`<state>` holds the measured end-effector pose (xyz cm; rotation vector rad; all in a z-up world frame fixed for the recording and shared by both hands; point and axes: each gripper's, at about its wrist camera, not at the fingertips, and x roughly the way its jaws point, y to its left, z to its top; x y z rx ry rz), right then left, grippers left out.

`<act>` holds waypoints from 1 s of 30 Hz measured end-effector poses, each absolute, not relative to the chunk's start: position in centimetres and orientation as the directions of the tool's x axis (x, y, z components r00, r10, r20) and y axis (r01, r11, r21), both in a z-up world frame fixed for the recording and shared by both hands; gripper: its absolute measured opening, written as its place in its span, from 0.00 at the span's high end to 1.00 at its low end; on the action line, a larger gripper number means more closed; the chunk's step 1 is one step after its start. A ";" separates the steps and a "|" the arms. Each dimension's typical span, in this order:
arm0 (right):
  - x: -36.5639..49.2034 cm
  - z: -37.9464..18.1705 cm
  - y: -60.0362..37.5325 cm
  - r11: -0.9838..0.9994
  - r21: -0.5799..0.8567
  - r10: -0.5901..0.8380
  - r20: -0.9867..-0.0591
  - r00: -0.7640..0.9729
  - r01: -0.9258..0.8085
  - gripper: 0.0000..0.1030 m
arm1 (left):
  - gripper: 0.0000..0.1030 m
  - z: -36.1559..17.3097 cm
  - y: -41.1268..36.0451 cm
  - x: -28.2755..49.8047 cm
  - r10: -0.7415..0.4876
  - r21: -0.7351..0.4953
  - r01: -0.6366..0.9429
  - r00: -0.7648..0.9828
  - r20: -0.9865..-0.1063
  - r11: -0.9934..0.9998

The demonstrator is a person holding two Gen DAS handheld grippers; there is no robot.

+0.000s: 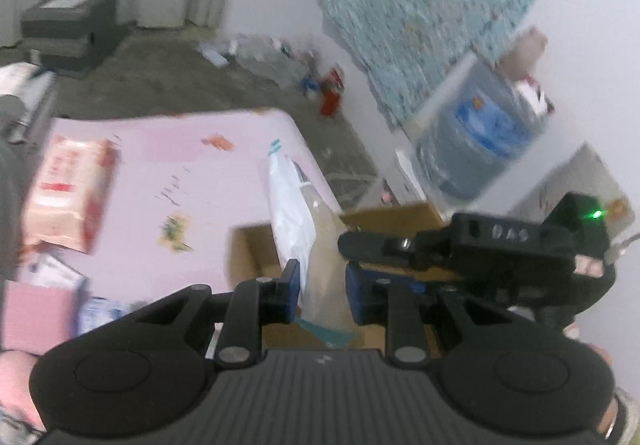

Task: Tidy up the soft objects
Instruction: 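Carry the clear bag into the cardboard box and open the right gripper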

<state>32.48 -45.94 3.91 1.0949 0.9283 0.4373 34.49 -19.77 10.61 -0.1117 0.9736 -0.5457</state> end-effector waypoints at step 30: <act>30.4 -10.2 -49.5 0.698 0.628 0.487 -0.768 0.415 0.344 0.56 | 0.16 8.0 -12.5 28.3 -0.300 -0.151 0.304 0.535 -0.790 0.940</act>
